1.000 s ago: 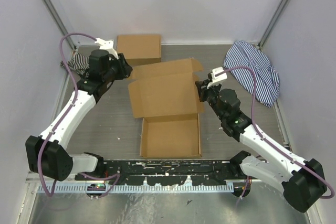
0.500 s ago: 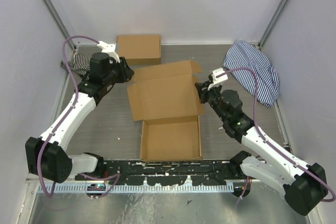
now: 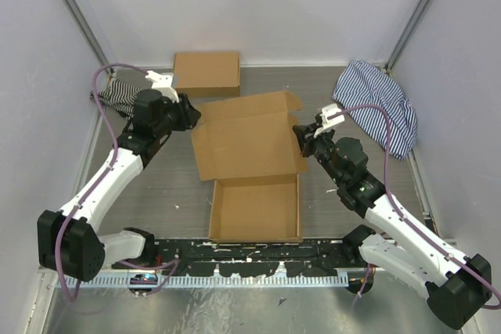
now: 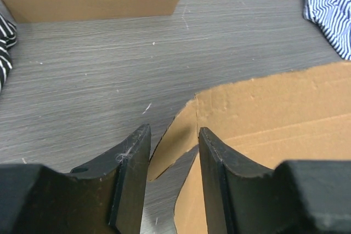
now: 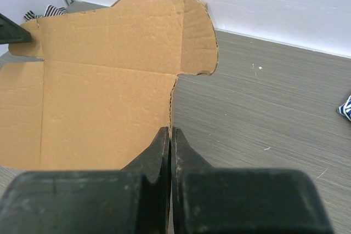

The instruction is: Fold the paper box

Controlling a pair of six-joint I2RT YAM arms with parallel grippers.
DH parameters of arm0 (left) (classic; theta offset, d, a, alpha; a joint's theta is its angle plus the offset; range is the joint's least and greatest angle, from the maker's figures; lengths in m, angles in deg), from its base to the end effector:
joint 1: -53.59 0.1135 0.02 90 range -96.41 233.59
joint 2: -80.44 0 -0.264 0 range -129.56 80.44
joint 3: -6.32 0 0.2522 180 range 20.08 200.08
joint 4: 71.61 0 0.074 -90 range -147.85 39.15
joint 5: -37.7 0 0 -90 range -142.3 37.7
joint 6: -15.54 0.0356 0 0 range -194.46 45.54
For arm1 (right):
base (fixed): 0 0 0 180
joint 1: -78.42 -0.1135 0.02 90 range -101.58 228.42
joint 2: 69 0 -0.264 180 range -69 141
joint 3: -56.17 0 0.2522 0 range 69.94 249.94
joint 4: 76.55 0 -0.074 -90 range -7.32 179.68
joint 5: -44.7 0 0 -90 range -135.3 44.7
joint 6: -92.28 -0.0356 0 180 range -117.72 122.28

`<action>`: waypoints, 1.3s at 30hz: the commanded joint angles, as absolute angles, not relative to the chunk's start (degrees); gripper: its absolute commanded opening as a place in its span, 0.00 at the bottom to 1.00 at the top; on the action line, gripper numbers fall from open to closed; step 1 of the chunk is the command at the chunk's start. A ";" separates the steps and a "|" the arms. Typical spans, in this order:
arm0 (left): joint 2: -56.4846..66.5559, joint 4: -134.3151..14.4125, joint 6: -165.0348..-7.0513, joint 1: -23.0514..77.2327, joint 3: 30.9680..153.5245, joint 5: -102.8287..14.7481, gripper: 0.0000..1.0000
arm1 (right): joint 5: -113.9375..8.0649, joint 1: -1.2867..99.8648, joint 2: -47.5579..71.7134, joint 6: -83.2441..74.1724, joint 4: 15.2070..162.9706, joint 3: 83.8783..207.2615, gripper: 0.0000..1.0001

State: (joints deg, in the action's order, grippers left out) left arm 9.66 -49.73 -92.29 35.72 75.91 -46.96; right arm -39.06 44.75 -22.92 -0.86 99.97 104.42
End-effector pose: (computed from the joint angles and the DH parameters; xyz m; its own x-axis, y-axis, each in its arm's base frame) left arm 0.2711 -0.0909 0.3147 -0.4735 -0.1676 -0.8647 0.2542 0.9139 -0.3164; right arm 0.1671 0.1067 0.3107 -0.0442 0.0360 -0.9984 -0.4590 0.8869 0.0523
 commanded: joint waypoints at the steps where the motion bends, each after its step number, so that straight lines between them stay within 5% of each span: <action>1: 14.25 -60.63 -92.32 35.89 70.84 -42.71 0.47 | -39.57 44.61 -24.18 -0.57 100.38 106.96 0.01; 8: 13.25 -62.53 -93.43 35.87 69.59 -39.57 0.38 | -39.68 44.66 -23.82 -0.79 99.65 107.59 0.01; 21: 9.07 -55.53 -93.60 35.88 74.03 -41.76 0.00 | -36.67 44.64 -22.87 -1.43 97.50 108.45 0.01; 27: 12.88 -55.04 -93.68 35.87 75.34 -39.24 0.00 | -30.29 44.64 -18.05 -4.25 89.01 114.50 0.35; 29: 14.44 -55.05 -93.58 35.92 75.76 -37.58 0.00 | -28.74 44.71 -17.24 -6.00 85.00 118.40 0.59; 39: 19.27 -59.17 -92.26 35.67 74.59 -25.24 0.00 | -23.29 44.67 -14.13 -7.29 65.73 136.82 0.64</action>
